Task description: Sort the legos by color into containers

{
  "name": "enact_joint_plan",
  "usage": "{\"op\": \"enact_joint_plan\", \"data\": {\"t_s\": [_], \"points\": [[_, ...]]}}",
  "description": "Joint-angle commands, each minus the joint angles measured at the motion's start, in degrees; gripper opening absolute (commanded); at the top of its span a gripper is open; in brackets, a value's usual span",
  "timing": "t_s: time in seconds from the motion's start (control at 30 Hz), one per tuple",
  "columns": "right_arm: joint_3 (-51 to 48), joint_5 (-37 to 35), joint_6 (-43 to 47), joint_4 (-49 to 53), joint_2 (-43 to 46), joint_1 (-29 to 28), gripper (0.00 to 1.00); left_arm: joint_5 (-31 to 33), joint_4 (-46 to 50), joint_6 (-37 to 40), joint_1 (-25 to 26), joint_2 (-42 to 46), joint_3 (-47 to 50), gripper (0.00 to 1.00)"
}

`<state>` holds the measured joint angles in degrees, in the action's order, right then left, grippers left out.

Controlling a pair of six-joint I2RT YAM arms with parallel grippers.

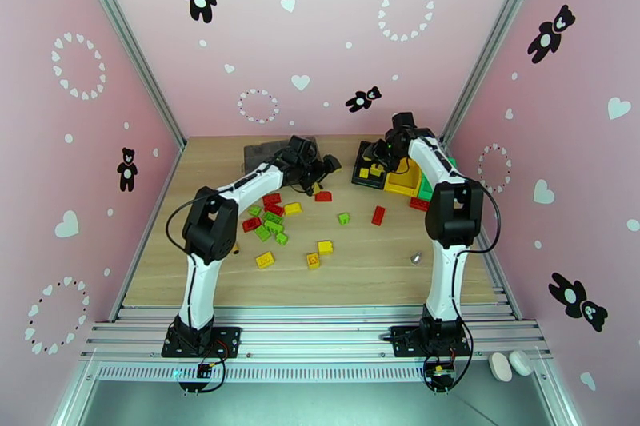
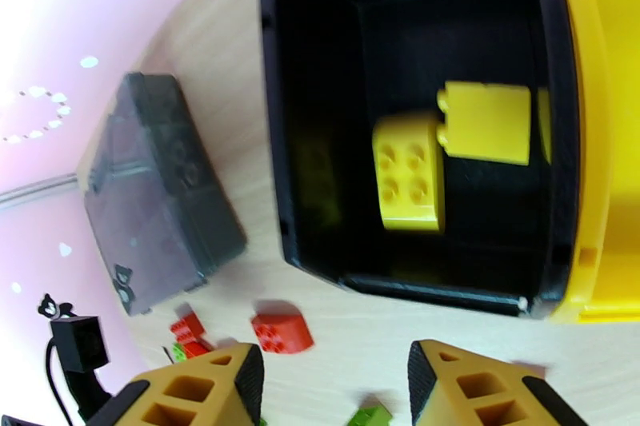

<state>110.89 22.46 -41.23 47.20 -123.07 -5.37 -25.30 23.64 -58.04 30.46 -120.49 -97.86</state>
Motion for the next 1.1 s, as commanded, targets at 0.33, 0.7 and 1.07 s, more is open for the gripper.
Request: {"op": "enact_joint_plan", "data": {"t_s": [0.33, 0.7, 1.07], "points": [[-20.3, -5.4, 9.2, 5.2, 15.3, -14.8, 0.56, 16.5, 10.2, 0.7, -0.3, 19.4, 20.1, 0.98], [-29.4, -7.2, 5.0, 4.0, 17.0, -30.4, 0.63, 22.7, 10.8, -5.8, 0.1, 35.6, 39.3, 0.99], [-28.8, -11.0, 1.4, 3.8, 11.0, -35.7, 0.68, 25.6, 10.9, -10.2, 4.0, 44.4, 48.5, 0.98]]}}
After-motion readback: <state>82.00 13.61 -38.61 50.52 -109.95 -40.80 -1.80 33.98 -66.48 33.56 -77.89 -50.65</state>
